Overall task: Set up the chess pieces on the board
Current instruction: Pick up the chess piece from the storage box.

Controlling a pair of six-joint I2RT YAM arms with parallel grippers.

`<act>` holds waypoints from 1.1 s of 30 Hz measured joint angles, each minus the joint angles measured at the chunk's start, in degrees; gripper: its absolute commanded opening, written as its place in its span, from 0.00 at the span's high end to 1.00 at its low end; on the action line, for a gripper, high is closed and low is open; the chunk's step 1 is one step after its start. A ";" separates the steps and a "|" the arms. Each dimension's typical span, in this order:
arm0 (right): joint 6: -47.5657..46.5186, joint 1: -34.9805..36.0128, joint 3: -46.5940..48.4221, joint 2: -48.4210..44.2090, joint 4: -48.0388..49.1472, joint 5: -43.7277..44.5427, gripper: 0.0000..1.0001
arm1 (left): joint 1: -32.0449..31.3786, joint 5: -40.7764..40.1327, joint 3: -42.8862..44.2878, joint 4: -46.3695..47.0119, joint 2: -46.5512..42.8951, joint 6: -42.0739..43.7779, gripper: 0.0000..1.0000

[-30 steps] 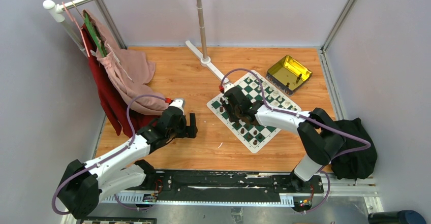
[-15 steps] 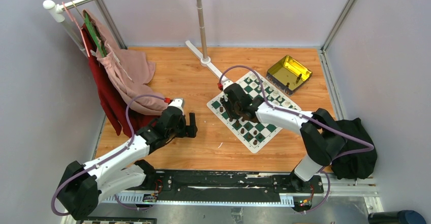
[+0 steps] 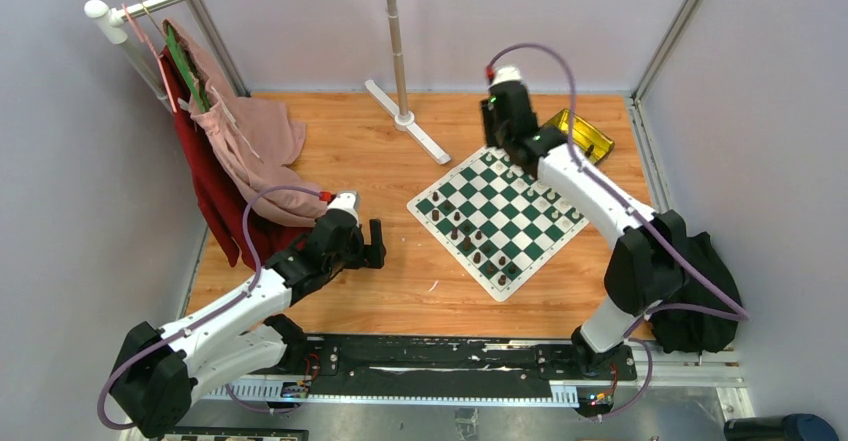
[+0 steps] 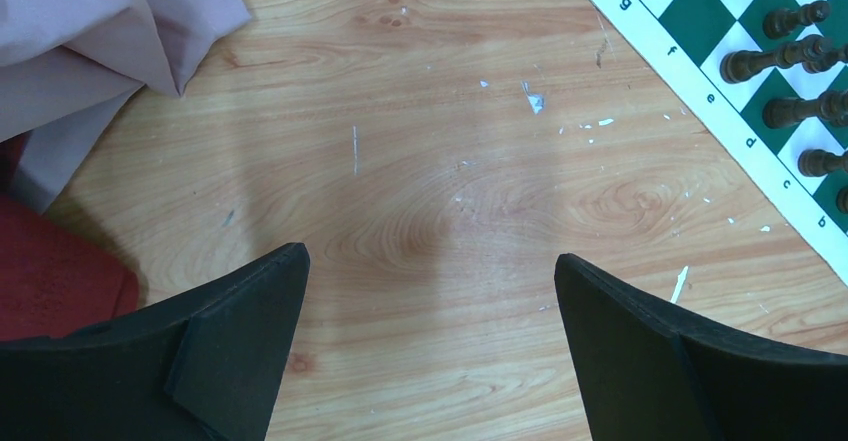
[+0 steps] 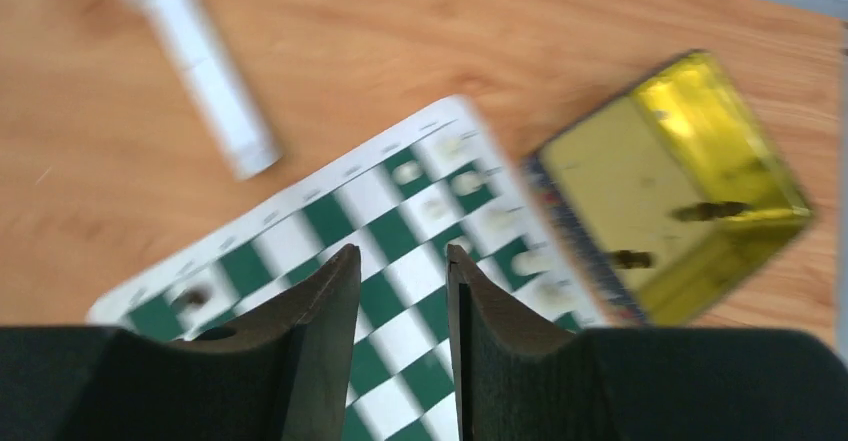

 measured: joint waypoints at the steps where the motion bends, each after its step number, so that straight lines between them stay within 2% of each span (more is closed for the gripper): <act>1: 0.28 -5.11 3.26 1.42 -0.07 1.81 0.57 | 0.00 -0.17 0.00 0.00 0.00 0.00 0.00; 2: 0.33 -5.62 3.58 1.62 -0.02 1.99 0.56 | 0.04 -0.37 0.02 0.00 0.02 0.07 0.00; 8: 2.54 -21.09 13.88 12.20 -2.47 5.95 0.52 | 0.66 -0.87 0.57 -0.07 0.96 0.44 0.00; 13: 5.22 -27.93 18.53 19.85 -5.57 6.23 0.49 | 0.81 -0.98 1.46 0.02 3.67 0.96 0.00; 21: 8.46 -33.75 21.31 26.21 -8.28 5.51 0.49 | 0.85 -1.07 2.27 0.44 8.83 1.70 0.00; 33: 10.14 -37.46 22.93 31.08 -8.33 3.69 0.49 | 1.14 -1.07 3.96 0.94 13.29 2.40 0.00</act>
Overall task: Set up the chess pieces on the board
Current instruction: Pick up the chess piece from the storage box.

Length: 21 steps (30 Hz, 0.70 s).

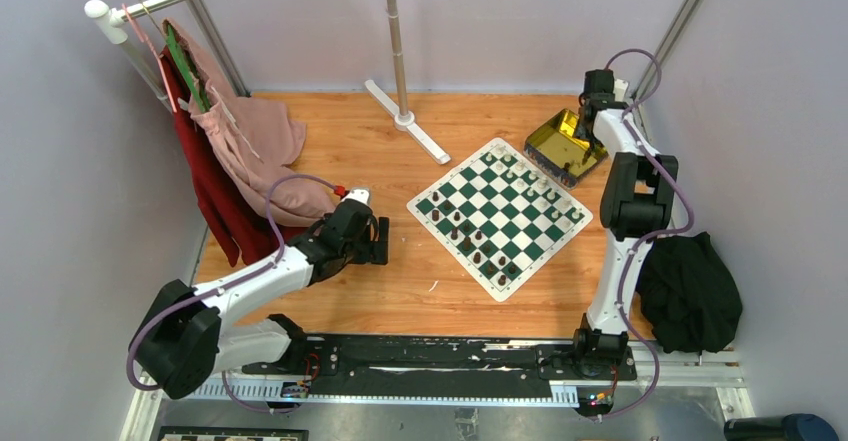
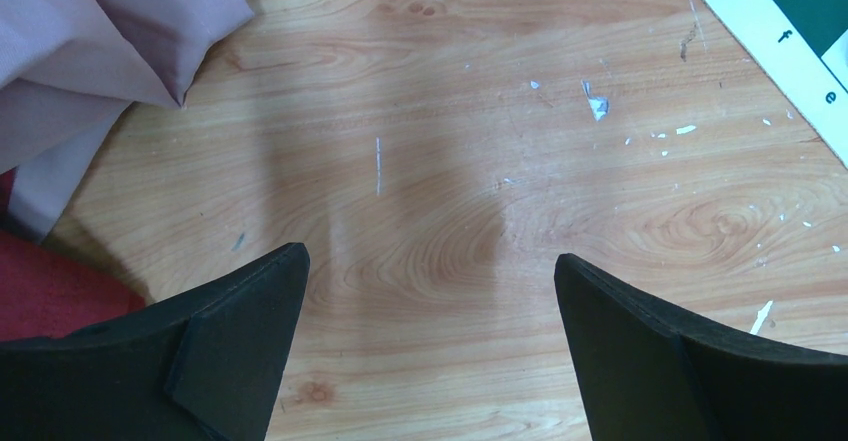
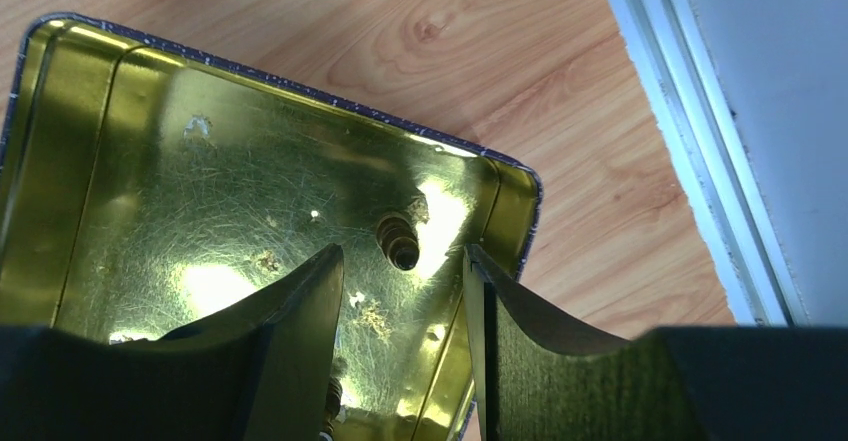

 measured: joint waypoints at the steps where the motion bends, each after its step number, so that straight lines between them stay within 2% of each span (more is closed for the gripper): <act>1: 0.07 -0.04 0.02 0.48 -0.02 -0.17 0.49 | 0.00 -0.02 0.24 0.00 0.33 0.13 0.00; 9: 0.52 -0.11 0.50 2.45 -0.02 -1.40 0.55 | 0.09 -0.02 0.68 0.15 1.66 0.37 0.00; 16: 1.25 -0.11 0.50 3.26 0.02 -2.25 0.67 | 0.37 -0.04 1.44 0.09 2.32 0.59 0.00; 19: 1.49 -0.20 0.50 3.28 0.04 -2.40 0.77 | 0.39 -0.09 1.57 0.00 2.40 0.61 0.00; 21: 1.55 -0.31 0.50 3.28 0.07 -2.51 0.81 | 0.39 -0.17 1.64 -0.07 2.43 0.63 0.00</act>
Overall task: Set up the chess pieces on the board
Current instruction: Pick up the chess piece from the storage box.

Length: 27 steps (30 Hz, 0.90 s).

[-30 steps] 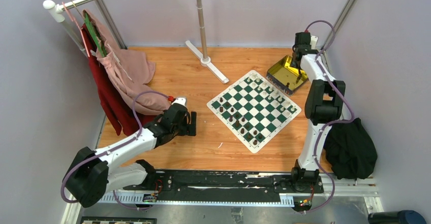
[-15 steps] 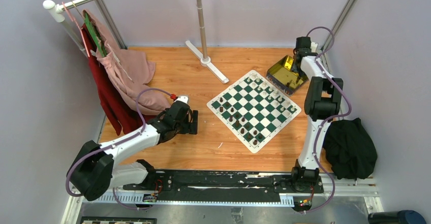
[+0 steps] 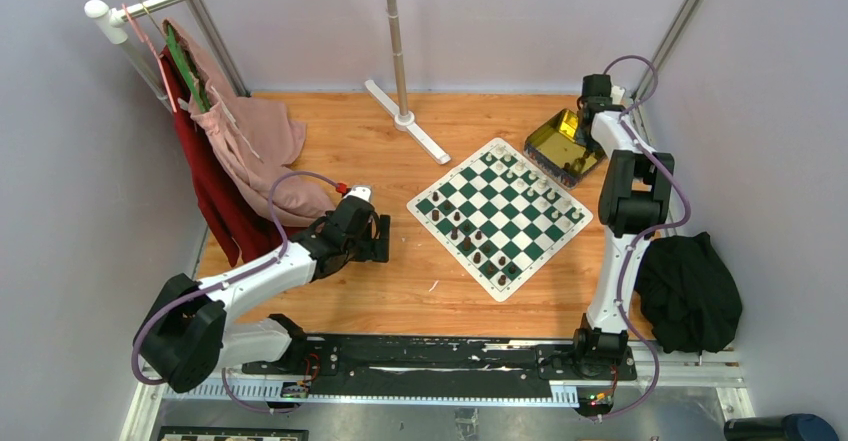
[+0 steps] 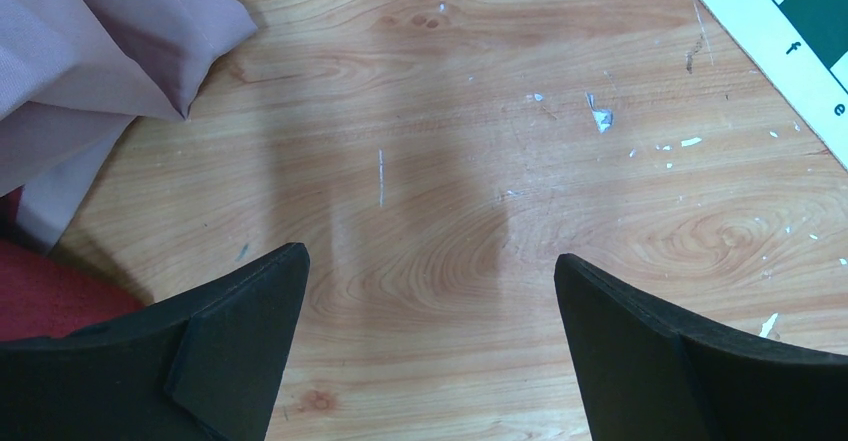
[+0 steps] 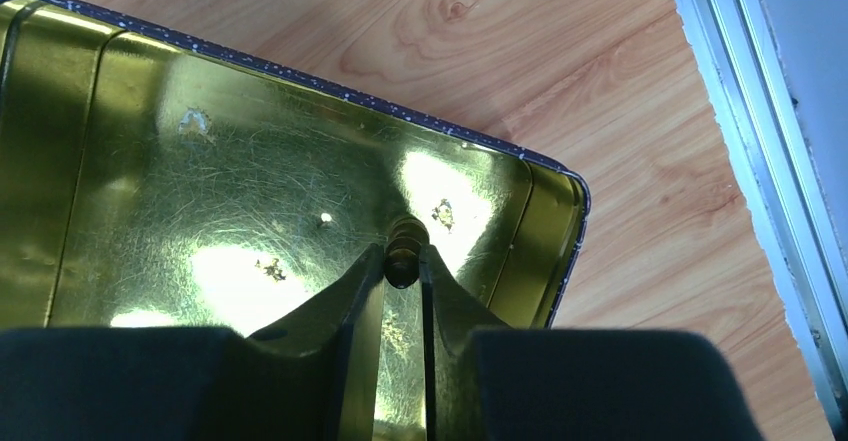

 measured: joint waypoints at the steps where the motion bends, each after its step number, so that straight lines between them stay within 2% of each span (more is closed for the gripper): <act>1: -0.07 -0.04 0.00 0.00 -0.02 -0.07 0.86 | 0.00 -0.02 0.02 0.02 0.00 0.00 0.00; 6: 0.11 -0.35 0.00 0.00 0.09 -0.17 1.00 | 0.00 -0.04 0.02 0.00 0.00 -0.07 0.00; 15: -0.79 -0.66 -0.31 -0.28 0.81 -1.51 1.00 | 0.00 -0.04 0.02 -0.07 -0.28 -0.46 0.00; 27: -1.57 -0.70 -2.34 -3.32 2.19 -8.92 1.00 | 0.00 -0.09 -0.79 -0.96 -5.49 -2.23 0.00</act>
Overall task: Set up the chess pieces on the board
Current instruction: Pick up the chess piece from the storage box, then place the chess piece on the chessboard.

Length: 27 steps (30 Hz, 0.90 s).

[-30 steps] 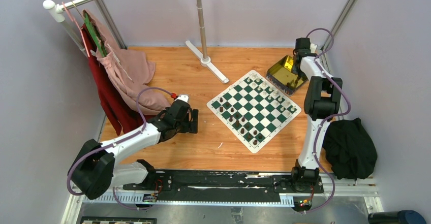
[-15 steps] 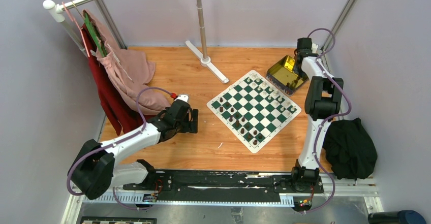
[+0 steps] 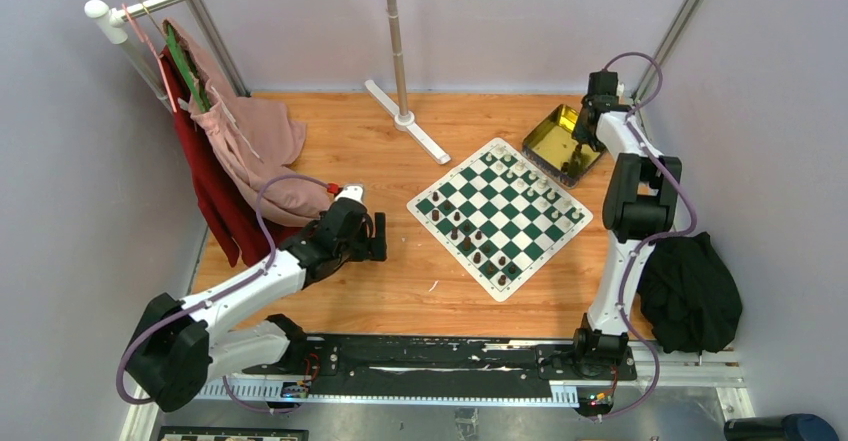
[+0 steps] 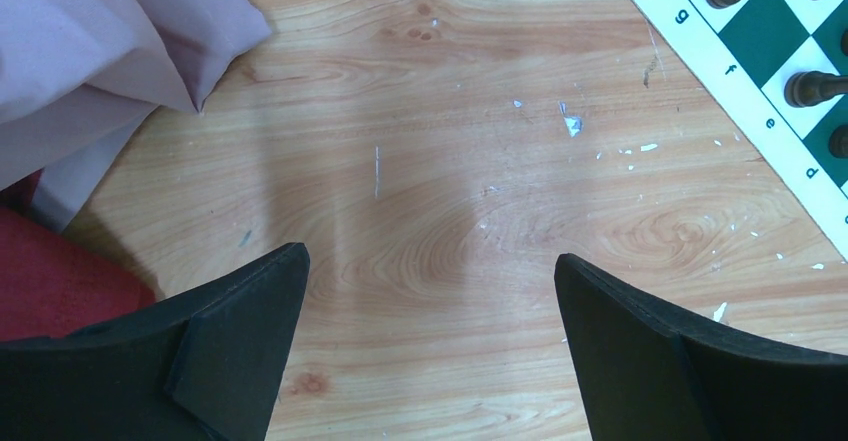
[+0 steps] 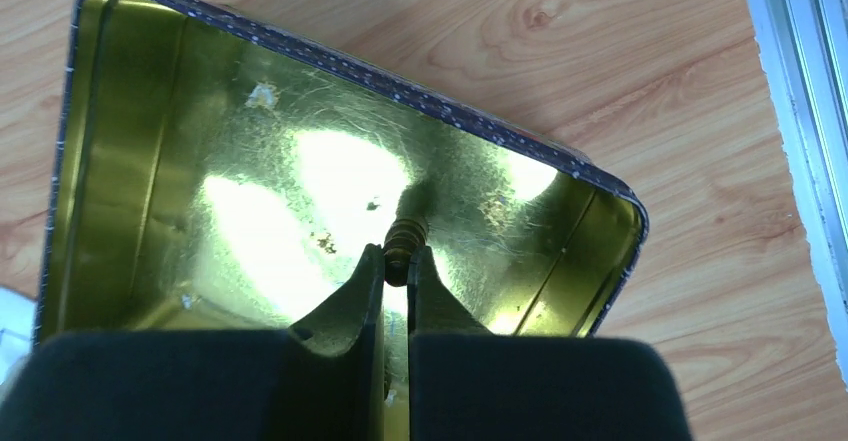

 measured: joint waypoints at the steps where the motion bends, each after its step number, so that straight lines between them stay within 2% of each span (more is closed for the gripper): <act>1: -0.02 0.02 -0.44 -0.61 0.26 -0.50 1.00 | 0.02 -0.02 -0.17 -0.20 -0.50 -0.09 0.00; 17: -1.66 1.46 -5.97 -9.92 2.69 -7.74 1.00 | 0.02 -0.20 -3.54 -3.87 -10.21 -2.10 0.00; 20: -3.02 4.09 -6.10 -12.09 2.05 -8.79 1.00 | 0.02 -0.13 -4.17 -3.93 -11.72 -2.54 0.00; 27: -6.25 16.50 -8.57 -19.78 -0.63 -10.67 1.00 | 0.02 0.76 -5.88 -5.09 -14.10 -4.02 0.00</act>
